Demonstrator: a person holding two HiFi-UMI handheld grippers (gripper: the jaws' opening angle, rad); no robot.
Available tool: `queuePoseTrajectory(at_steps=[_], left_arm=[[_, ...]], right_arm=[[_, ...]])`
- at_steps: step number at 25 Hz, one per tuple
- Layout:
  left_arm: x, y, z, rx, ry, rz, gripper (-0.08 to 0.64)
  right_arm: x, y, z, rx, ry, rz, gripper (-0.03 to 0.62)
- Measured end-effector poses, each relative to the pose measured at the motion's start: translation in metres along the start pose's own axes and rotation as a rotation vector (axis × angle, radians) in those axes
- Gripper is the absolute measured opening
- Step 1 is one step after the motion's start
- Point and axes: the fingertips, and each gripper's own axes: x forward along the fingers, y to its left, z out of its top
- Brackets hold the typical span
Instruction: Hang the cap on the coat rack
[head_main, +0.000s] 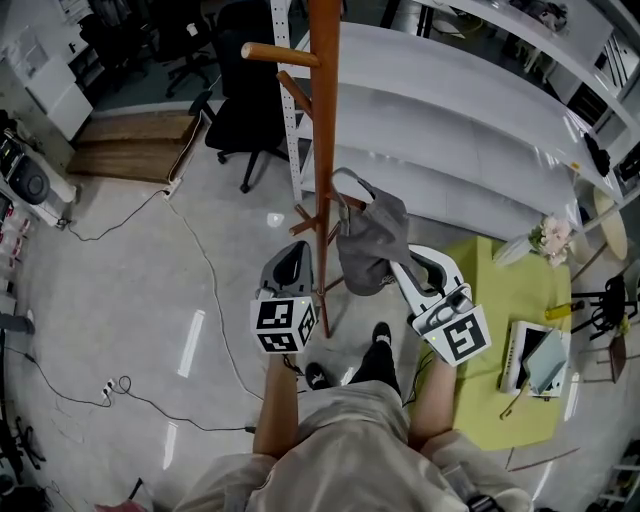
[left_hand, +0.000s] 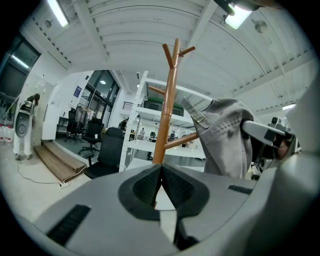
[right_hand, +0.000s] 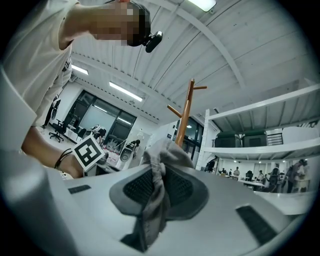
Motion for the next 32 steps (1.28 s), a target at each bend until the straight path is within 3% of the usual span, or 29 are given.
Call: queuePoseTrajectory(at_steps=[19,24,32], left_arm=[[-0.006,-0.009,-0.005,0.028,0.01,0.008,0.008],[-0.011,-0.009,-0.008,0.023,0.019,0.012,0.008],[-0.011,-0.015,-0.007,0.025,0.013,-0.002,0.008]], right_arm=[[-0.01,0.003,-0.041,0.031,0.035,0.009,0.048],[-0.023,0.005,-0.068,0.023,0.154,0.02,0.049],[-0.032,0.004,-0.086,0.063,0.175,-0.012,0.049]])
